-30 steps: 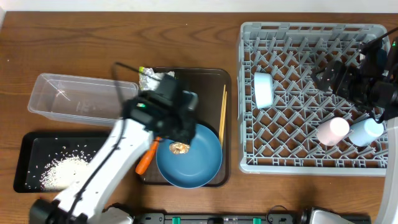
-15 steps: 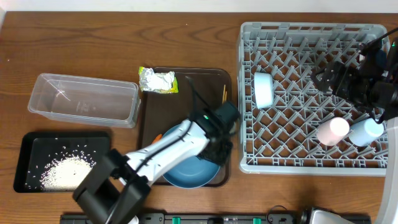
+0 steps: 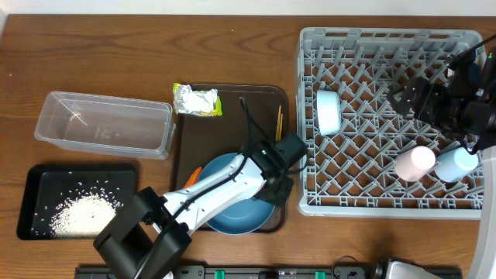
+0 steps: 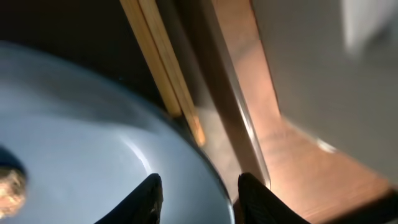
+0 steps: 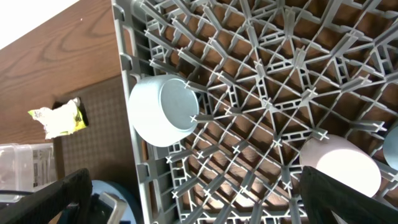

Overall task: Sort waste into correct bins and load items into the dishwasher rack
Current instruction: 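Reach the left gripper to the blue plate rim and grasp it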

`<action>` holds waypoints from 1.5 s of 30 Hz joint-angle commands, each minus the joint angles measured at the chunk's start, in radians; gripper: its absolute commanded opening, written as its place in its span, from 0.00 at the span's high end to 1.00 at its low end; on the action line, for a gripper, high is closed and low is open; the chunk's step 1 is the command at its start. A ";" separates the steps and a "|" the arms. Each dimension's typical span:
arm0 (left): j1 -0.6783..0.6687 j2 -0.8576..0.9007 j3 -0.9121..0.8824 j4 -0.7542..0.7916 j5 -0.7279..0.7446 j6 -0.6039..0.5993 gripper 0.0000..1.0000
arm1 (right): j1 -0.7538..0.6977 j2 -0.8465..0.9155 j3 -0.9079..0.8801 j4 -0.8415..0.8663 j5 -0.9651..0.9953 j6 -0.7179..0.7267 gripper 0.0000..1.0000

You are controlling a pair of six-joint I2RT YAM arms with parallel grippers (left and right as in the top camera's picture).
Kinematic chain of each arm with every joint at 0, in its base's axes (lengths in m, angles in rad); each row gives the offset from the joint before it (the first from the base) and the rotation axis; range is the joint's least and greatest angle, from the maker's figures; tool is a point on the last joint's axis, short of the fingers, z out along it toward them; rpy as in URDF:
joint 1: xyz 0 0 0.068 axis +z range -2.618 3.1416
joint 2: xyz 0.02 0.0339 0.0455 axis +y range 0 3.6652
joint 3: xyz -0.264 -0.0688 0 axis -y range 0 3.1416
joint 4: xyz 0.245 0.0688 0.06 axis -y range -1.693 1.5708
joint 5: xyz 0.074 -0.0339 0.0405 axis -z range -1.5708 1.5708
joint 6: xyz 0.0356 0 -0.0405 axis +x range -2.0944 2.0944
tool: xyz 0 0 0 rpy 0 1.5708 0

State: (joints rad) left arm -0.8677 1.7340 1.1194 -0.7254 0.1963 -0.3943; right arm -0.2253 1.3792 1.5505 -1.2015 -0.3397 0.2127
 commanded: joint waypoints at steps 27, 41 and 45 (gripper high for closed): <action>0.206 0.073 -0.007 0.135 -0.059 -0.219 0.87 | 0.010 -0.005 -0.001 -0.014 -0.001 -0.005 0.01; 0.170 0.075 -0.007 0.173 -0.149 0.066 0.93 | 0.010 -0.005 -0.001 -0.014 -0.001 -0.005 0.01; 0.154 0.079 -0.007 0.167 -0.161 0.084 0.92 | 0.010 -0.005 -0.001 -0.014 -0.001 -0.005 0.01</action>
State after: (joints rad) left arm -0.7033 1.7943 1.1194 -0.5644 0.0433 -0.3775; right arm -0.2253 1.3792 1.5505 -1.2144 -0.3397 0.2123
